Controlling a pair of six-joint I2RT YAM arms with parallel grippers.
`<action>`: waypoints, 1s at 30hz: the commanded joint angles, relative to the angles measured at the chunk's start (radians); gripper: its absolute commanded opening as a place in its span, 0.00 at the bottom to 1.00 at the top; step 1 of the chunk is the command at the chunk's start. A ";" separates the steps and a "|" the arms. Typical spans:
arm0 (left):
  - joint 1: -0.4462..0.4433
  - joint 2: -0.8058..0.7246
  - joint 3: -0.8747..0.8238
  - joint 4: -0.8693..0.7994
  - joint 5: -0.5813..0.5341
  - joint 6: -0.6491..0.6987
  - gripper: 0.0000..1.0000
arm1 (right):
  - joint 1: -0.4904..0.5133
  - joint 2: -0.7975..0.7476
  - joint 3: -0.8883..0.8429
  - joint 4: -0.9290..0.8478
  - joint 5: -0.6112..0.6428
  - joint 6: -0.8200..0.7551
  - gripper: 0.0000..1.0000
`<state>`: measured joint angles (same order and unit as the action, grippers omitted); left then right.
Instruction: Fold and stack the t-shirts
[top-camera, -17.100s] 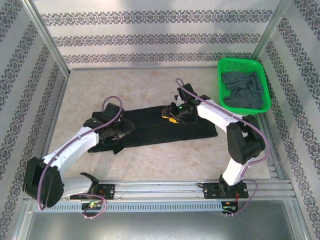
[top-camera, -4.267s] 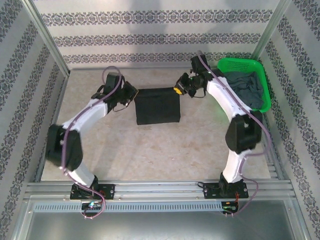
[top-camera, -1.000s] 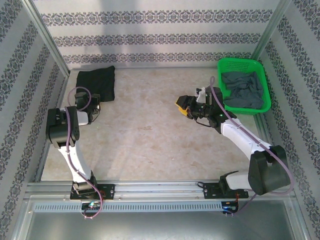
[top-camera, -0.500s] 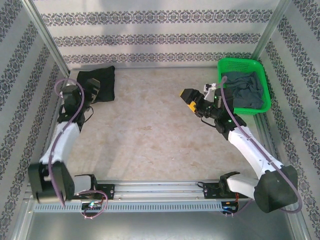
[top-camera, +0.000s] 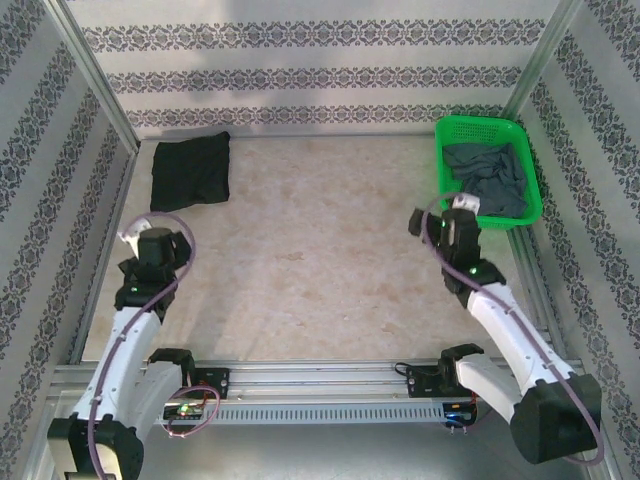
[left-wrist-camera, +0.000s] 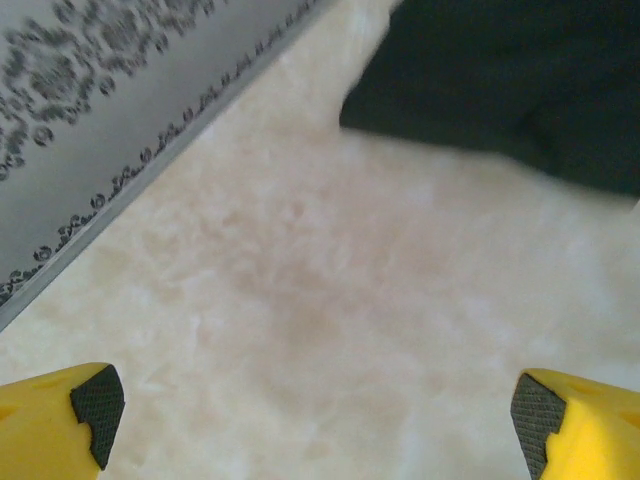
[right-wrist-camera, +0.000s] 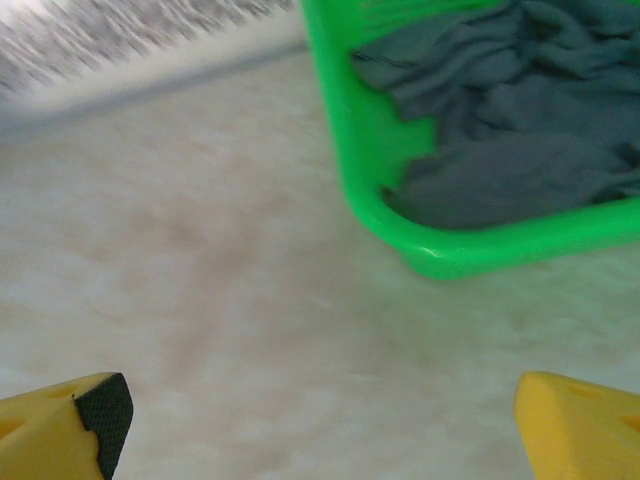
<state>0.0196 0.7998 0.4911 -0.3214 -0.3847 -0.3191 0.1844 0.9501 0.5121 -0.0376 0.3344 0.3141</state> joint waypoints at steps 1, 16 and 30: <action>-0.001 0.042 -0.118 0.313 0.046 0.213 1.00 | -0.033 0.039 -0.109 0.269 0.115 -0.240 0.98; 0.144 0.600 -0.161 1.123 0.315 0.076 1.00 | -0.187 0.488 -0.137 0.879 -0.250 -0.244 0.98; 0.009 0.773 -0.124 1.267 0.352 0.262 1.00 | -0.168 0.564 -0.133 0.945 -0.242 -0.269 0.98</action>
<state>0.0402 1.5959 0.3393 1.0340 -0.0608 -0.0929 -0.0017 1.5188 0.3336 0.9226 0.1093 0.0734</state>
